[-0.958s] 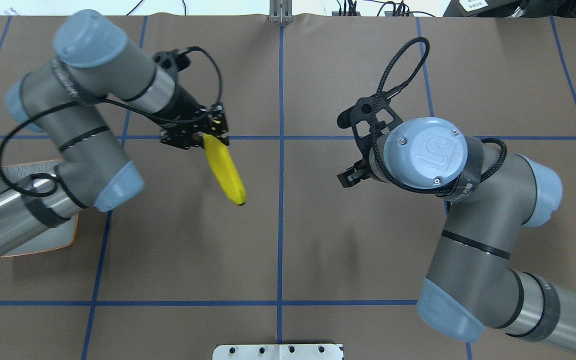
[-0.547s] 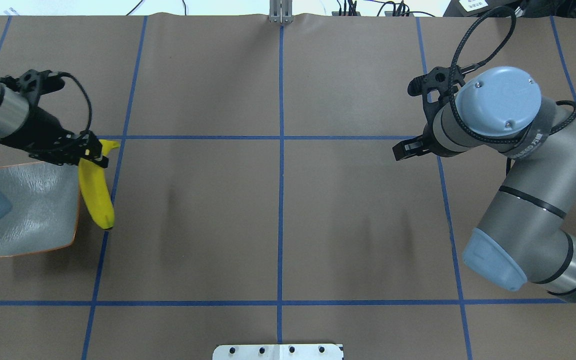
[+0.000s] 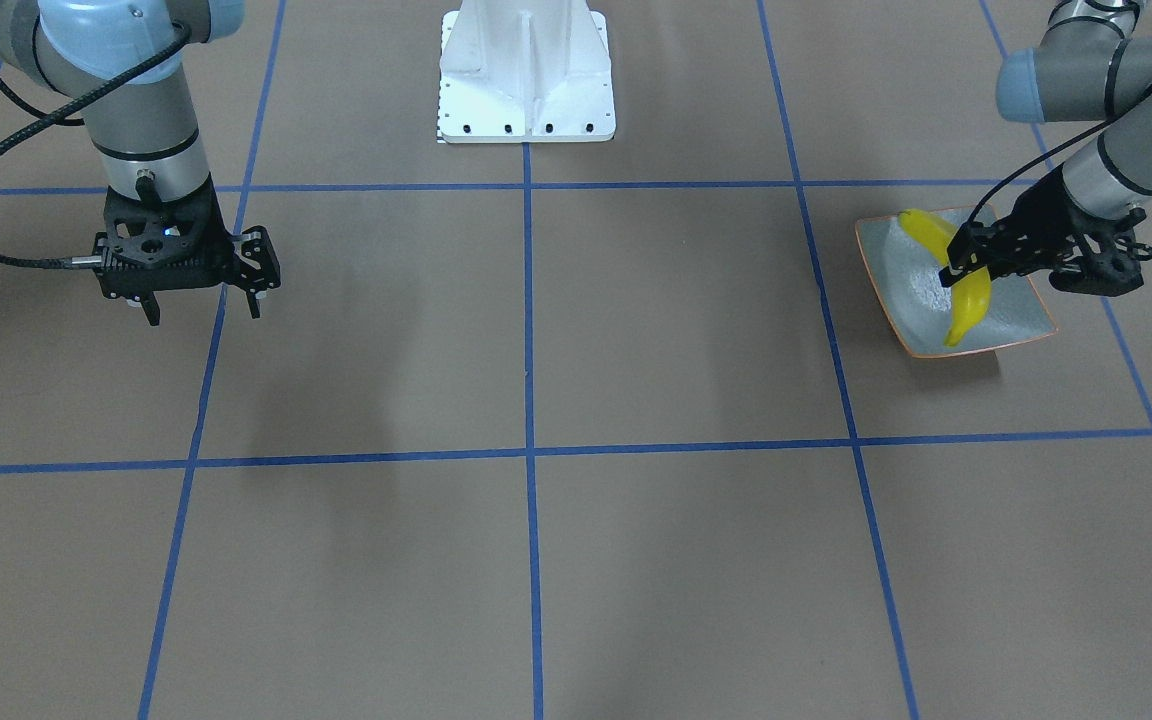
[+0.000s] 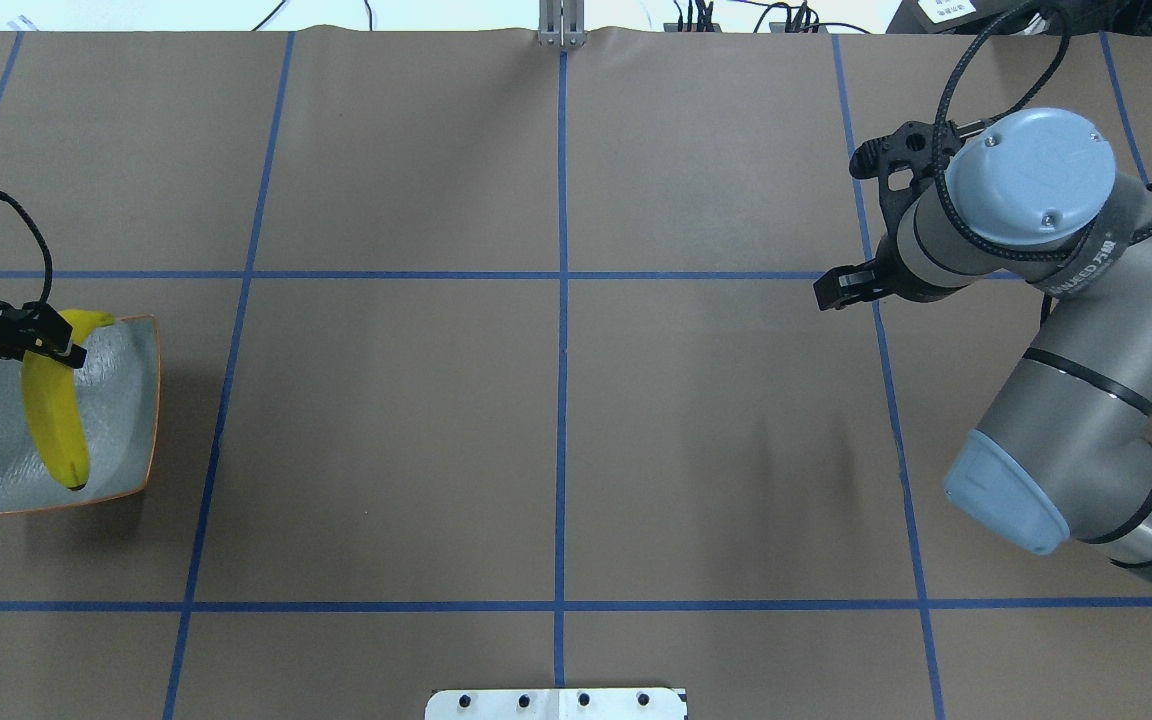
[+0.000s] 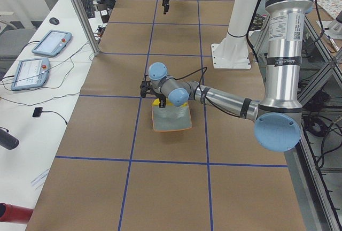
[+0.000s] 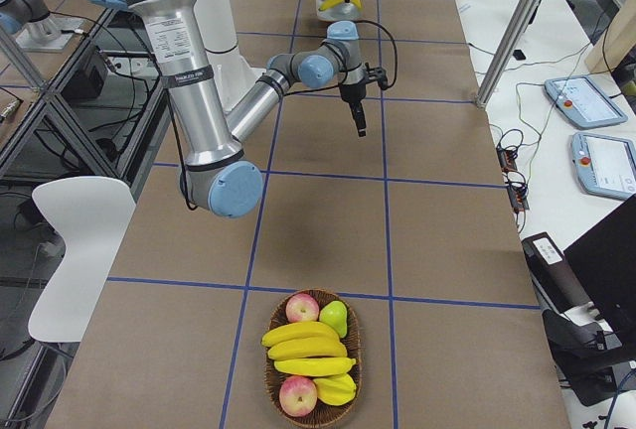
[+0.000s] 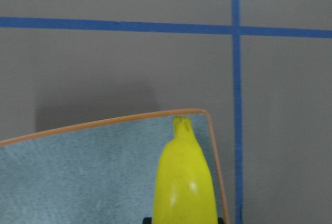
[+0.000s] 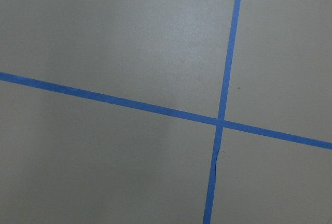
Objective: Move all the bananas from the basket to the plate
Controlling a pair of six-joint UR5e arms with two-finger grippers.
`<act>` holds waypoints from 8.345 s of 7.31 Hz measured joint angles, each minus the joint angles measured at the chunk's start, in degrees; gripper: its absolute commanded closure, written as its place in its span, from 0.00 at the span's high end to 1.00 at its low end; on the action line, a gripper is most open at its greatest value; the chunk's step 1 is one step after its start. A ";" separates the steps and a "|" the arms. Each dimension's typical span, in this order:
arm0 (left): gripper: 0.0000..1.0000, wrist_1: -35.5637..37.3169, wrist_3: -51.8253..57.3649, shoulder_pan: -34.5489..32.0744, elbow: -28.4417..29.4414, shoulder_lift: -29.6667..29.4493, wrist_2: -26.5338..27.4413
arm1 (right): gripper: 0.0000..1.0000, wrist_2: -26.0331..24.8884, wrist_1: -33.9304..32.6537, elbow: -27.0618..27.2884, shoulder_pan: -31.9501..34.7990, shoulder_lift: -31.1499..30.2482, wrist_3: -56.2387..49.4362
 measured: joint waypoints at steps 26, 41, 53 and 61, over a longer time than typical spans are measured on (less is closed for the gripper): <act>1.00 -0.52 -0.07 -3.58 0.13 0.07 0.81 | 0.85 38.46 21.44 -51.34 56.43 -16.00 -55.33; 1.00 -0.55 -0.29 -3.63 -0.20 0.27 0.90 | 0.67 39.05 21.39 -56.79 57.51 -14.66 -55.44; 1.00 -0.62 -0.66 -4.00 -1.22 0.42 0.88 | 0.00 39.36 21.17 -58.41 57.94 -13.03 -55.00; 1.00 -0.65 -0.88 -3.94 -1.74 0.19 0.73 | 0.00 39.38 6.82 -46.21 65.64 -10.25 -61.49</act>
